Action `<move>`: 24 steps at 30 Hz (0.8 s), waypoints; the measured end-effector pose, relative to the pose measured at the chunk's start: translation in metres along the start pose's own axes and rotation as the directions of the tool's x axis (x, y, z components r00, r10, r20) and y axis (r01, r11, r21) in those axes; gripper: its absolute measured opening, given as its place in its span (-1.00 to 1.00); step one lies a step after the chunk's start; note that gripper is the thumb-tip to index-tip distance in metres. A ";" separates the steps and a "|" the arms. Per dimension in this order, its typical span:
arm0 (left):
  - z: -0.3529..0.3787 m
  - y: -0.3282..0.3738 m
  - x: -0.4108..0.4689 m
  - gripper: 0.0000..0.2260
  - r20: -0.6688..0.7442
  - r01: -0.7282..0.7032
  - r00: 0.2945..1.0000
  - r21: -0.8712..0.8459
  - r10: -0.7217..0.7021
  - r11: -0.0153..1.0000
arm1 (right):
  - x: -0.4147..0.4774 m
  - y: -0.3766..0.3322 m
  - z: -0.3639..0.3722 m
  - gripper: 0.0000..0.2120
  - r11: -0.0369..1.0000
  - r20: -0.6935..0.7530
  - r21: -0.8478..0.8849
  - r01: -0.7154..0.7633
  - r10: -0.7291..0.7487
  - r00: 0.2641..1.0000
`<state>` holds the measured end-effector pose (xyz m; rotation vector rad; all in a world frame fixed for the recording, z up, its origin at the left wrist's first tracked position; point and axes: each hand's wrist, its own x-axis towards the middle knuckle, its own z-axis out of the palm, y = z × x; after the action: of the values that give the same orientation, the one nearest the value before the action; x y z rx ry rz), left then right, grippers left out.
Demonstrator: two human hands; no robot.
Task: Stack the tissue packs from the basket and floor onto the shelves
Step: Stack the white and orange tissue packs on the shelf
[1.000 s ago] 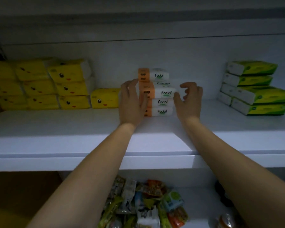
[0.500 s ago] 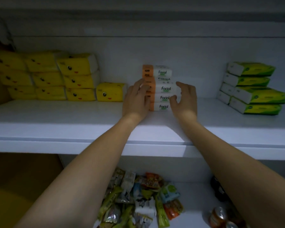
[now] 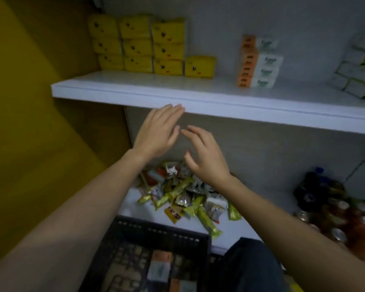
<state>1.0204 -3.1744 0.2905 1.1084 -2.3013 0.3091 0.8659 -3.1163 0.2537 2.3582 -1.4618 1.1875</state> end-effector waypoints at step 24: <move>0.263 -0.010 -0.391 -0.51 0.913 0.875 0.092 0.116 -0.397 0.469 | -0.311 -0.001 0.257 -0.51 0.585 0.826 -0.269 -0.766 0.549 0.129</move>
<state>1.1222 -3.0416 -0.1497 2.2158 -1.9140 -1.5193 0.9390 -3.0186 -0.1305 2.5812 -3.1557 -0.0435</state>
